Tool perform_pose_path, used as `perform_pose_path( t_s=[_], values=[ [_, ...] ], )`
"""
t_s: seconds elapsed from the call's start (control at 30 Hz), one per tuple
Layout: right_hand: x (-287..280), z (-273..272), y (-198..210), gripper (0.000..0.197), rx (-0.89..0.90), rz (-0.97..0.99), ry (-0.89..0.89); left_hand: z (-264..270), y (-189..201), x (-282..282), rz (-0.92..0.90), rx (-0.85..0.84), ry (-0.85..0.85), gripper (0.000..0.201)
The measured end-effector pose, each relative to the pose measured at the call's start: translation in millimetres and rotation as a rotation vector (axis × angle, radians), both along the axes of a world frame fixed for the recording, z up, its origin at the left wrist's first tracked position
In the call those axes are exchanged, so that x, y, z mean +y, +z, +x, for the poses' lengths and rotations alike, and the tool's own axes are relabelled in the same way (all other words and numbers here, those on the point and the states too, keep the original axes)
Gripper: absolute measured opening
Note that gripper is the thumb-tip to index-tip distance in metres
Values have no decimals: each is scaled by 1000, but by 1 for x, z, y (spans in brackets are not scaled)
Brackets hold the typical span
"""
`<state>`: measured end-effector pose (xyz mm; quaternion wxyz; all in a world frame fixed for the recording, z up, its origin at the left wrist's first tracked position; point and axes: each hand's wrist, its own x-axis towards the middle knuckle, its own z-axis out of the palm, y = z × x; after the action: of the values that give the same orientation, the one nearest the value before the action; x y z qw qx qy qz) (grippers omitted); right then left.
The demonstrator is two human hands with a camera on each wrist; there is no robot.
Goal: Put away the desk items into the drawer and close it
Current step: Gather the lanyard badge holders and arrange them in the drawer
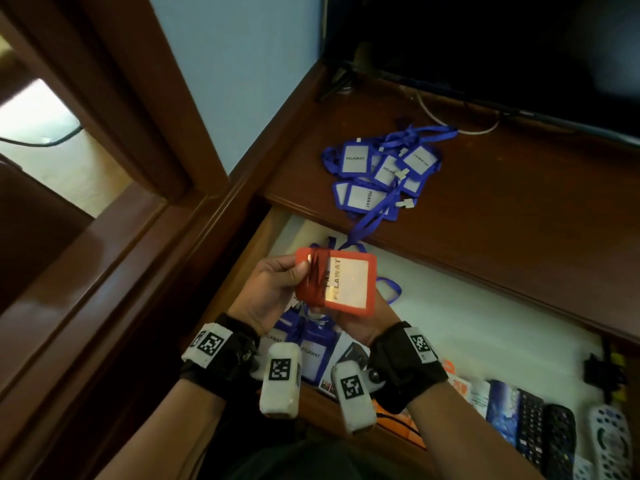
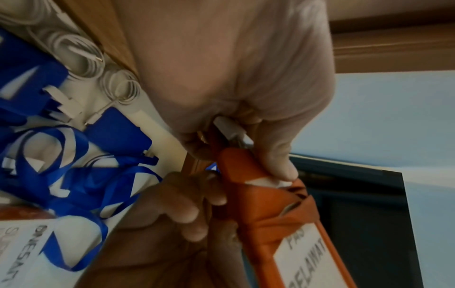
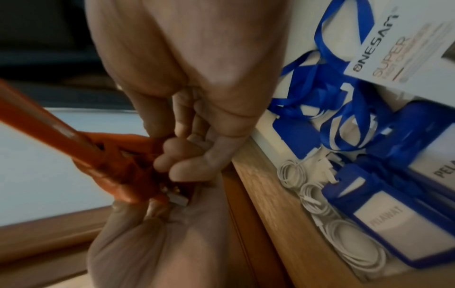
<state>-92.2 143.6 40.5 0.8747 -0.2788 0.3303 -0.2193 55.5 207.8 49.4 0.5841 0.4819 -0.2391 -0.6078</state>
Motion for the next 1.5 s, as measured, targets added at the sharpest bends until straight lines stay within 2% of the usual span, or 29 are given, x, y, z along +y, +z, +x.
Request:
perform_pose_path(
  t_s=[0.07,0.17,0.23,0.33,0.43,0.5,0.57,0.7,0.83,0.9,0.97,1.03,1.07,1.27,1.37,1.5],
  values=[
    [2,7,-2,38,45,-12,52,9,-2,5,43,25,46,57],
    [6,12,-8,26,170,5,78,23,-3,14,179,-51,93,27],
    [4,11,-16,9,318,36,41,37,-11,19,280,-250,52,18],
    [-8,0,-31,10,507,7,16,55,-33,24,400,-673,-146,10],
    [-25,-8,-37,11,660,-72,7,57,-53,24,423,-1084,-368,35],
    [-38,-6,-45,12,772,-139,0,51,-58,21,409,-1254,-504,36],
    [-50,-2,-54,11,852,-196,28,46,-61,15,398,-1335,-632,36],
    [-63,19,-73,10,992,-233,272,28,-60,4,345,-1377,-861,30],
    [-70,46,-96,17,1221,-470,604,13,-61,-5,293,-1436,-994,34],
    [-75,54,-102,17,1364,-549,688,8,-63,-6,281,-1436,-1031,36],
    [-84,60,-108,40,1521,-612,719,6,-65,-6,282,-1415,-1044,38],
    [-91,60,-114,83,1676,-622,682,6,-69,-5,287,-1388,-1038,38],
    [-95,59,-117,96,1714,-626,660,7,-70,-5,290,-1380,-1036,38],
    [-106,48,-133,118,1715,-622,713,12,-74,-5,259,-1389,-1095,36],
    [-111,45,-140,126,1647,-590,761,8,-68,-8,252,-1373,-1120,38],
    [-114,36,-131,119,1570,-528,636,2,-58,-16,237,-1422,-1164,38]
  ],
)
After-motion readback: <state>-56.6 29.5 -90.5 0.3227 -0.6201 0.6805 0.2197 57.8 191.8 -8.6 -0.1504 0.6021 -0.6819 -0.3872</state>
